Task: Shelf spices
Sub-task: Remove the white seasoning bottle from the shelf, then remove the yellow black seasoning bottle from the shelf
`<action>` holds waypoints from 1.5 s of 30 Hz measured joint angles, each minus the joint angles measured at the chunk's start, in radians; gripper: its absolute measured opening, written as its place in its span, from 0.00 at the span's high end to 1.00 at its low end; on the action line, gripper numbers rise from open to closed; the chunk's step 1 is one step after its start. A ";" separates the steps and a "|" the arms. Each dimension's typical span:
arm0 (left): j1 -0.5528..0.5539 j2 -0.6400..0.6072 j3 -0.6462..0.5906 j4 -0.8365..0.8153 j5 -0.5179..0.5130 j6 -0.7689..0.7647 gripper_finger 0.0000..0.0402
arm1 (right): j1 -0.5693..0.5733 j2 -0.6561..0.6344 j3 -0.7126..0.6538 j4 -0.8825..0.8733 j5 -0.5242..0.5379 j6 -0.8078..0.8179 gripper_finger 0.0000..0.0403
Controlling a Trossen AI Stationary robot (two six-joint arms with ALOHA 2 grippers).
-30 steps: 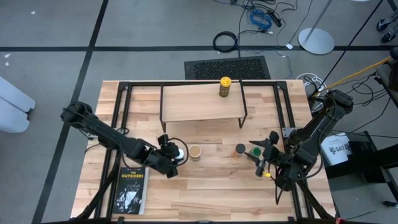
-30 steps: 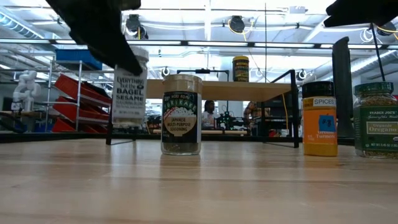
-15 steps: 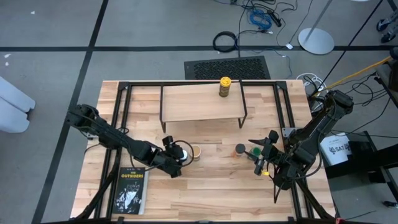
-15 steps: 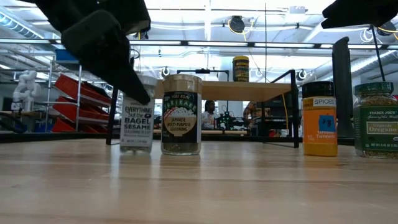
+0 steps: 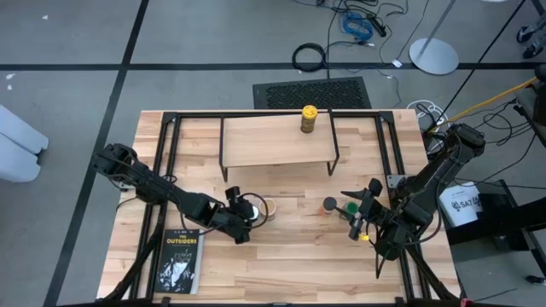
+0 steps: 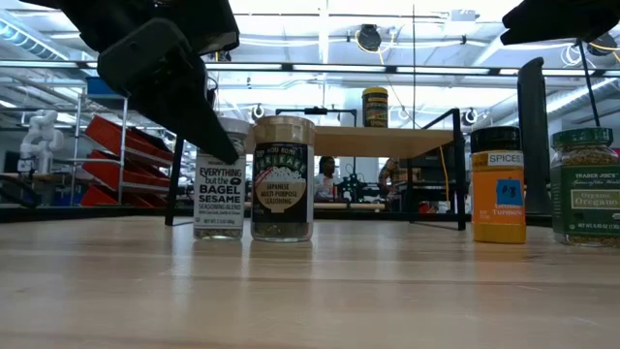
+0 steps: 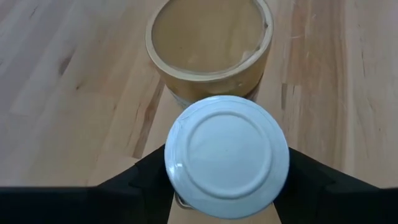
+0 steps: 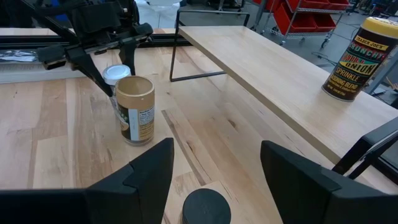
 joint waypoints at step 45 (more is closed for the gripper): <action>0.016 -0.015 0.226 -0.169 -0.202 0.075 0.21 | -1.045 -0.159 0.551 0.045 -0.914 -1.198 0.43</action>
